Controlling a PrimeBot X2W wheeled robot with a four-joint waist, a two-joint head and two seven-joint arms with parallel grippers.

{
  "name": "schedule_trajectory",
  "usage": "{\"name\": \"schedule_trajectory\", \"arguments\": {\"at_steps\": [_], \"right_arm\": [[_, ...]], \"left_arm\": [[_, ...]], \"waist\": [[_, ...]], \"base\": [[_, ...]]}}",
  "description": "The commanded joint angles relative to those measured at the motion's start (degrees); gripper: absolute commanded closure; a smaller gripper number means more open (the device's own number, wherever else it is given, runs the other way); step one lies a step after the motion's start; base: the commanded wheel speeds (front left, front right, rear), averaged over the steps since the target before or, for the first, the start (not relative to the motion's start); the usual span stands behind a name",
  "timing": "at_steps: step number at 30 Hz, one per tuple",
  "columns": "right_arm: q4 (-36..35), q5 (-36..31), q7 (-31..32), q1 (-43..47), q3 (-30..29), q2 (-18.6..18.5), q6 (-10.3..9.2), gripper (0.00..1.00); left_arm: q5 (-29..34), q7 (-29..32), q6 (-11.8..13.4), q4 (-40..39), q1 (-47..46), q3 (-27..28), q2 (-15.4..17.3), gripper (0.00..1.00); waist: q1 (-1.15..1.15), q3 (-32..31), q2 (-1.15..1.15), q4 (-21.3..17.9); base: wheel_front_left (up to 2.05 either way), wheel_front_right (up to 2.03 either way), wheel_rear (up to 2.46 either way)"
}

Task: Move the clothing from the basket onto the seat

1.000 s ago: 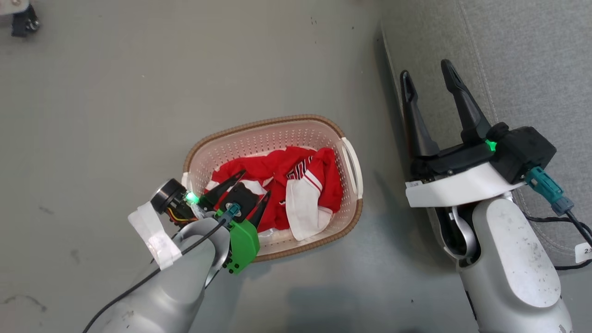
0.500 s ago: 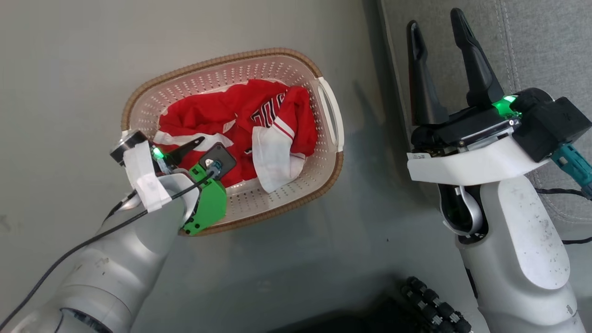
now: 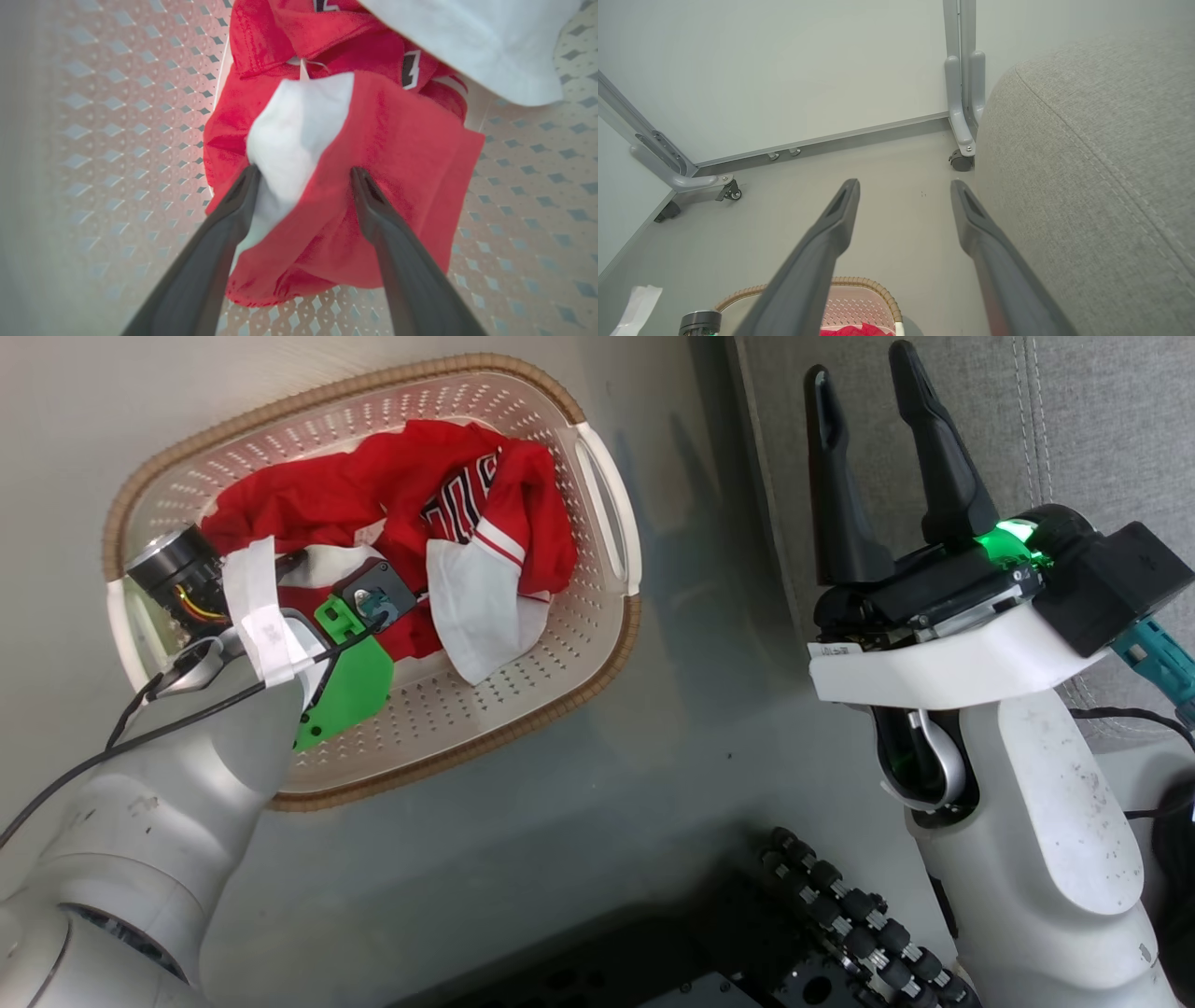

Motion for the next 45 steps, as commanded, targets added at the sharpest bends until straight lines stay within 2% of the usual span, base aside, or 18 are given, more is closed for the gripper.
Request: {"name": "schedule_trajectory", "arguments": {"at_steps": [1,16,17,18,19,20,25,30,40,45], "right_arm": [[-0.18,0.40,-0.18,-0.47,0.28,0.05,0.00,0.00],[-0.85,2.57,-0.19,-1.17,2.44,0.03,0.00,0.00],[-0.89,2.59,-0.19,-1.10,2.46,0.04,0.00,0.00],[-0.94,2.56,-0.19,-1.08,2.41,0.04,0.00,0.00],[-0.98,2.63,-0.19,-1.08,2.42,0.04,0.00,0.00],[-1.00,2.63,-0.19,-1.09,2.40,0.04,0.00,0.00],[-1.36,2.48,-0.18,-1.32,2.16,0.04,0.00,0.00],[-1.34,0.24,-0.18,-1.36,0.96,0.04,0.00,0.00],[-1.15,-3.12,-0.18,-0.15,-0.75,0.03,0.00,0.00],[-0.29,-4.59,-0.18,1.43,-1.69,0.01,0.00,0.00]], "left_arm": [[0.71,0.59,0.62,0.33,-1.31,-0.63,0.67,0.00],[-0.39,8.57,-0.69,0.96,-3.08,-2.51,1.55,0.00],[-0.57,8.80,-0.78,0.96,-3.13,-2.59,1.63,0.15],[-0.79,9.04,-0.86,0.97,-3.19,-2.59,1.68,0.53],[-1.25,9.42,-0.91,1.00,-3.20,-2.43,1.77,0.81],[-1.23,9.59,-0.94,1.00,-3.27,-2.55,1.85,1.00],[-1.77,10.94,-0.87,1.07,-3.64,-2.68,2.10,1.00],[-2.20,9.16,-0.74,0.73,-3.86,-2.88,1.49,1.00],[-6.43,-1.93,0.77,-1.44,-0.10,-0.31,0.28,1.00],[-9.08,-8.40,0.67,-2.57,2.43,1.34,-0.68,1.00]], "waist": [[-0.01,1.74,0.00,-1.48],[-0.01,5.69,0.00,-3.76],[-0.01,5.80,0.00,-3.86],[-0.01,5.89,0.00,-3.91],[-0.01,6.00,0.00,-4.00],[-0.01,6.06,0.00,-4.07],[-0.01,6.43,0.00,-4.32],[-0.01,6.19,0.00,-3.79],[-0.01,1.38,0.00,-0.40],[-0.01,-2.65,0.00,2.00]], "base": [[0.00,0.00,0.00],[0.00,0.00,0.00],[0.00,0.00,0.00],[0.00,0.00,0.00],[0.00,0.00,0.00],[0.00,0.00,0.00],[0.00,0.00,0.00],[0.00,0.00,0.00],[0.00,0.00,0.00],[0.00,0.00,0.00]]}}
